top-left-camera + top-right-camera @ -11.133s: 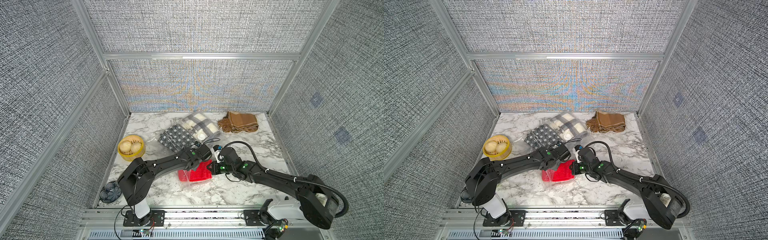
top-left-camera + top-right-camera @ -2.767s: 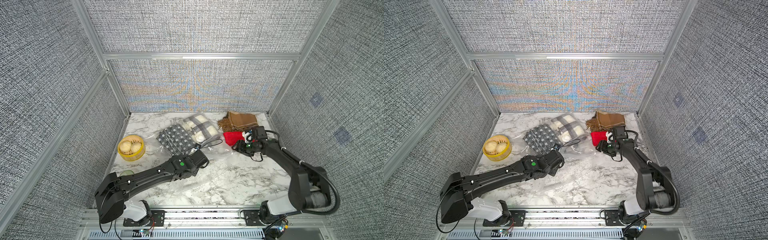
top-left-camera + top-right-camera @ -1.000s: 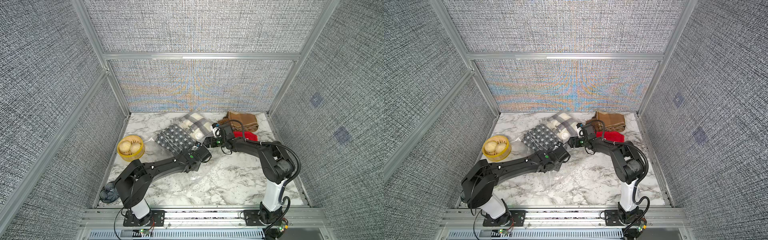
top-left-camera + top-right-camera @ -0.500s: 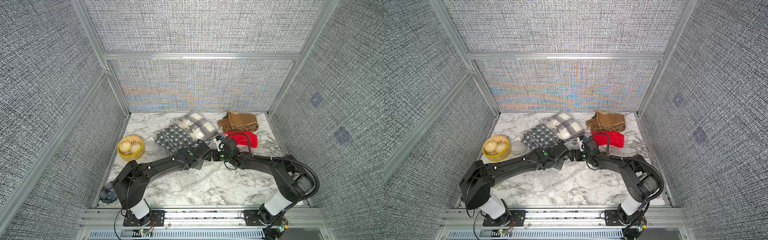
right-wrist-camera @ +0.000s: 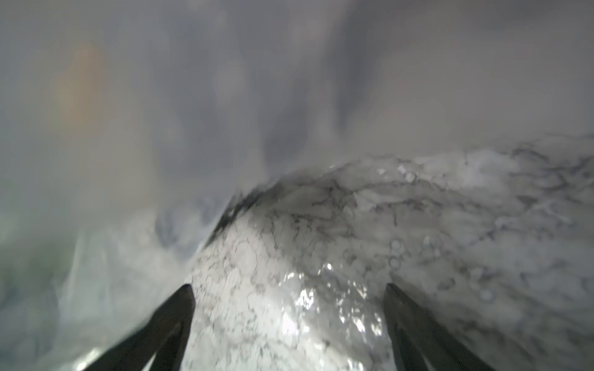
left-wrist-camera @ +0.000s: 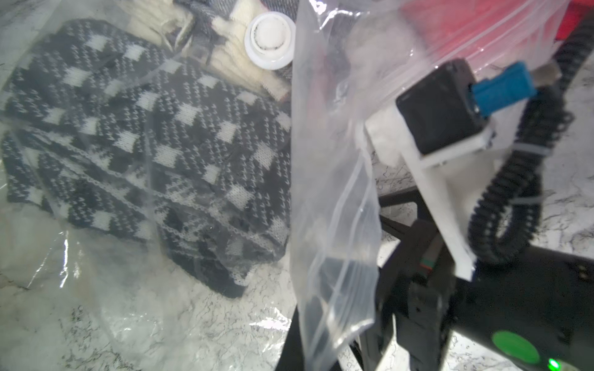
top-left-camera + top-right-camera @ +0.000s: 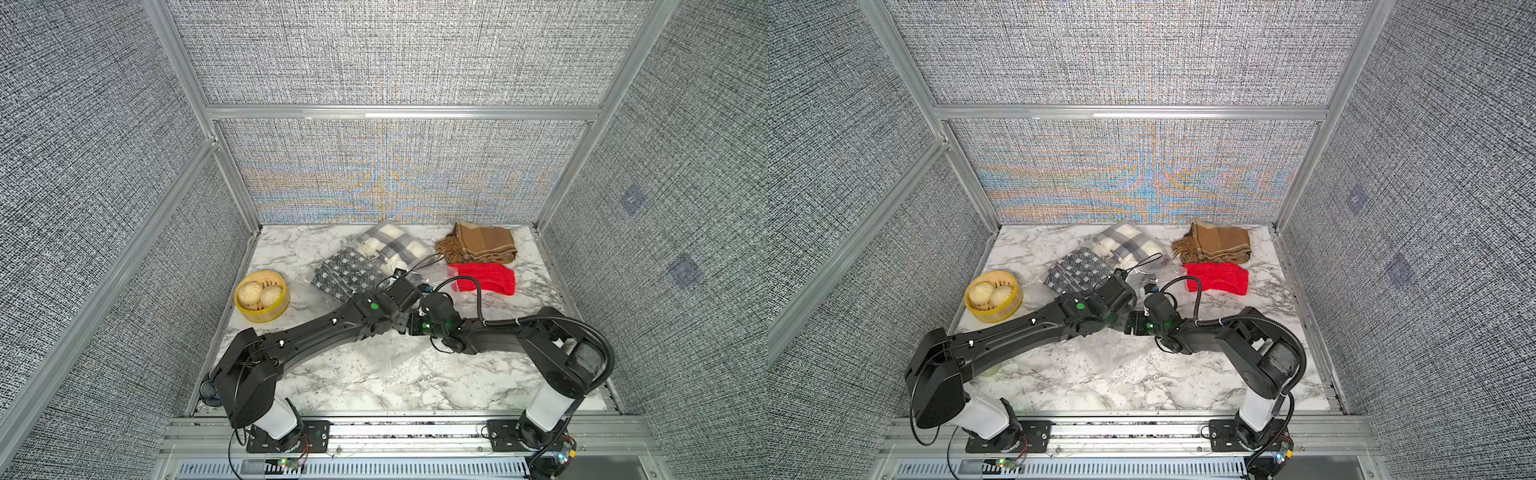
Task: Take the scarf out of the vacuum bag
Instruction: Take out the scarf from the vacuum bag.
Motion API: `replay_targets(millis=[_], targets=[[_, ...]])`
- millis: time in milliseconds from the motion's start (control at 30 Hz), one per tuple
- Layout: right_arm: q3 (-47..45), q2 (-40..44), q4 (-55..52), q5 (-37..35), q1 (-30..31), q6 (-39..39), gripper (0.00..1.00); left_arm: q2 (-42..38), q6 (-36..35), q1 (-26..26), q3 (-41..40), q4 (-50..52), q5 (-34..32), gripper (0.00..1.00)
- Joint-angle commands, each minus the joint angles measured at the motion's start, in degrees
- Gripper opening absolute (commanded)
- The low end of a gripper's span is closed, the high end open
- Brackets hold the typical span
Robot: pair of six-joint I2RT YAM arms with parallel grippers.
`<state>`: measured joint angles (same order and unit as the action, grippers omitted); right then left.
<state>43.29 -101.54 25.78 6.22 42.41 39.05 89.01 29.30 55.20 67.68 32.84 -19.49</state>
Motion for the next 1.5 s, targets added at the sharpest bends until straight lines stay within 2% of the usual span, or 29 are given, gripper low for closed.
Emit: replay_targets(millis=[0, 167, 300, 400, 467, 633, 733, 867, 1067, 1233, 1333, 1433, 1467], targets=[[1.61, -3.15, 4.71, -3.2, 0.44, 3.5, 0.99, -1.37, -1.15, -0.08, -0.85, -1.47, -0.57, 0.0], [3.72, -8.71, 11.34, -2.61, 1.41, 5.03, 0.99, -3.35, -2.14, 0.0, -1.4, -1.14, -1.5, 0.0], [1.99, -11.03, 18.45, -3.74, 1.97, 6.61, 0.99, -6.91, -1.99, 0.17, -2.52, -1.24, -0.47, 0.0], [2.89, -11.48, 17.96, -3.54, 2.21, 6.23, 0.99, -9.04, -2.18, 0.35, -3.74, -2.3, 0.1, 0.0], [0.82, -10.51, 20.93, -4.83, 3.35, 5.75, 0.98, -9.61, -2.77, 0.43, -4.54, -3.4, 0.63, 0.0], [-10.95, -3.24, 27.8, -11.83, 5.18, 7.54, 0.99, -9.56, -3.02, 0.5, -4.81, -3.55, 0.4, 0.0], [-13.28, -3.07, 30.99, -13.15, 5.07, 8.95, 0.99, -10.03, -3.11, 0.61, -5.1, -4.13, 0.94, 0.0], [-8.1, -6.91, 28.76, -10.32, 4.61, 9.89, 0.99, -9.92, -3.28, 0.61, -5.18, -4.21, 0.26, 0.0], [-3.63, -12.79, 33.53, -12.5, 4.01, 11.51, 0.99, -9.14, -3.17, 0.7, -5.0, -4.35, 2.26, 0.0], [3.96, -19.66, 31.27, -9.8, 4.52, 12.84, 0.98, -9.73, -3.89, 0.74, -5.25, -4.21, -0.04, 0.0], [7.62, -22.88, 31.55, -7.37, 4.61, 12.86, 0.85, -9.73, -3.77, 0.7, -5.11, -3.83, -0.23, 0.0], [9.36, -23.53, 30.86, -7.17, 4.67, 11.07, 0.52, -10.34, -3.55, 0.7, -5.21, -3.81, -0.28, 0.0], [9.42, -23.53, 31.0, -7.69, 4.52, 10.57, 0.44, -10.59, -3.56, 0.7, -5.41, -3.93, -0.52, 0.0]])
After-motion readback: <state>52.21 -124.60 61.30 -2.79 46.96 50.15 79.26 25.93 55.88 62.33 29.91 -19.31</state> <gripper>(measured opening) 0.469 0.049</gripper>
